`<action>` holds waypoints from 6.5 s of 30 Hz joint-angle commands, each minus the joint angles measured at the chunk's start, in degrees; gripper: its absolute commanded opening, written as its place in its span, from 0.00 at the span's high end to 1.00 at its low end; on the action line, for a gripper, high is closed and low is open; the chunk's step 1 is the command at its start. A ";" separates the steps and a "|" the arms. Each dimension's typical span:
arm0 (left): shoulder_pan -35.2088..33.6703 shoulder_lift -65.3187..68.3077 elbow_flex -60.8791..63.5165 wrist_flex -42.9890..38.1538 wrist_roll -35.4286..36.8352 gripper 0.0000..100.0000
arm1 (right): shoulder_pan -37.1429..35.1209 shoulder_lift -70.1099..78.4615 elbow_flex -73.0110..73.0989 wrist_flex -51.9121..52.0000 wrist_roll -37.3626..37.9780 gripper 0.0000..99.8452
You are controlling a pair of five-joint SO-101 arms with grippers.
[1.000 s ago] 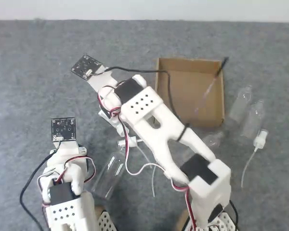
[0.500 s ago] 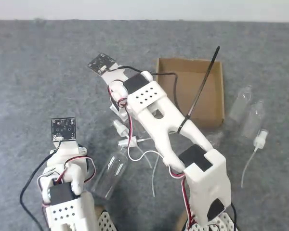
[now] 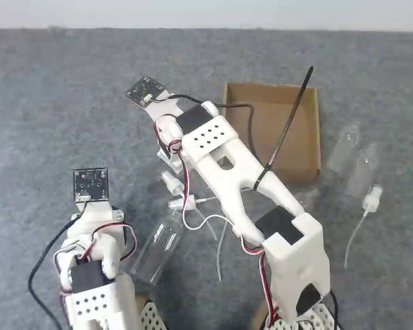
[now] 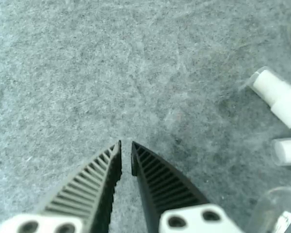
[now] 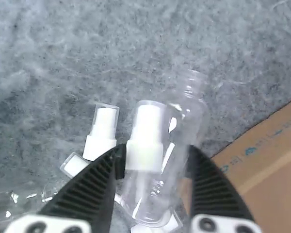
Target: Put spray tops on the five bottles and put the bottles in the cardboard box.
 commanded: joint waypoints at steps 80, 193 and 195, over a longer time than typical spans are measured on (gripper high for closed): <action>0.18 -0.97 -0.31 0.26 0.35 0.97 | 71.78 -9.80 31.30 -14.73 0.00 0.99; 0.18 -0.97 -0.31 0.26 0.35 0.97 | 63.08 -12.09 35.16 -23.78 -13.71 0.83; 0.18 -0.97 -0.31 0.26 0.35 0.97 | 63.16 -10.24 35.16 -23.87 -13.54 0.83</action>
